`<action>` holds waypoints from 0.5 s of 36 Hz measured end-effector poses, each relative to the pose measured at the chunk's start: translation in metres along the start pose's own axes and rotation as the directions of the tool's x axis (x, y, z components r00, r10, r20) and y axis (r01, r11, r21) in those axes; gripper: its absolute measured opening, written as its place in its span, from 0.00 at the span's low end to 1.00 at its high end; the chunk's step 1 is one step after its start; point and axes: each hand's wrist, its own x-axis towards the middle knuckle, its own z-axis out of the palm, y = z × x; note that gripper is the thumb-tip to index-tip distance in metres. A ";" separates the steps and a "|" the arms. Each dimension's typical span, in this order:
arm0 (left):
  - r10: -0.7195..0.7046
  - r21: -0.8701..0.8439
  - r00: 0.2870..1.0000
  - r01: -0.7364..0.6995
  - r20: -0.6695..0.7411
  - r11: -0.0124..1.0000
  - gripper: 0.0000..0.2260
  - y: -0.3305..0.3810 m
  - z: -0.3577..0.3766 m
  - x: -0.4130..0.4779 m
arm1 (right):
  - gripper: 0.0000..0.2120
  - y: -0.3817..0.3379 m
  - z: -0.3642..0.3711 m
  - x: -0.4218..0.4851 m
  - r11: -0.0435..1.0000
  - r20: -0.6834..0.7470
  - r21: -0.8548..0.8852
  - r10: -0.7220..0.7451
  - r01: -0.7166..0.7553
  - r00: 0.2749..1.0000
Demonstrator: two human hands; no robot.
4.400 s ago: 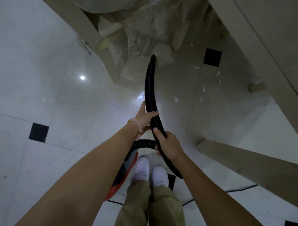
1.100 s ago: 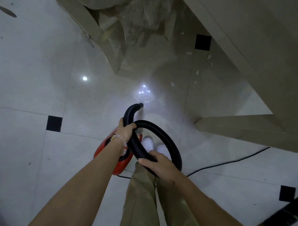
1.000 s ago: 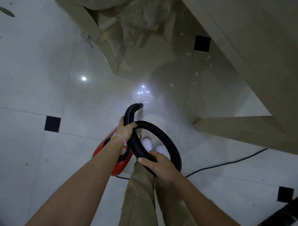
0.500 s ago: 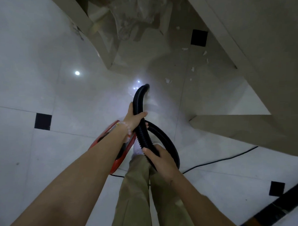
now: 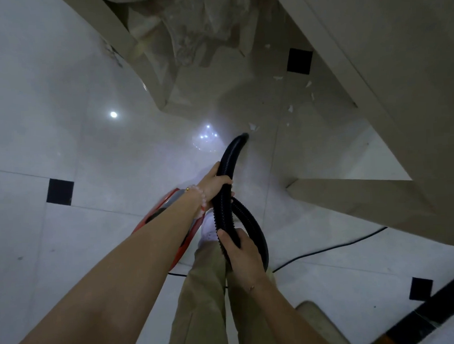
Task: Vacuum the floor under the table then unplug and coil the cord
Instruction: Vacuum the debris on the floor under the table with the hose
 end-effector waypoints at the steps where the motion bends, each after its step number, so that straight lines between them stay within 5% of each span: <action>1: -0.001 0.002 1.000 0.001 -0.003 1.000 0.14 0.000 0.001 0.002 | 0.07 0.000 -0.001 0.002 1.000 0.006 0.006 0.010 -0.010 1.000; 18: 0.043 0.040 0.996 -0.040 -0.084 0.998 0.13 -0.006 0.004 0.021 | 0.08 0.002 -0.011 0.015 0.999 0.006 -0.025 -0.034 0.034 0.999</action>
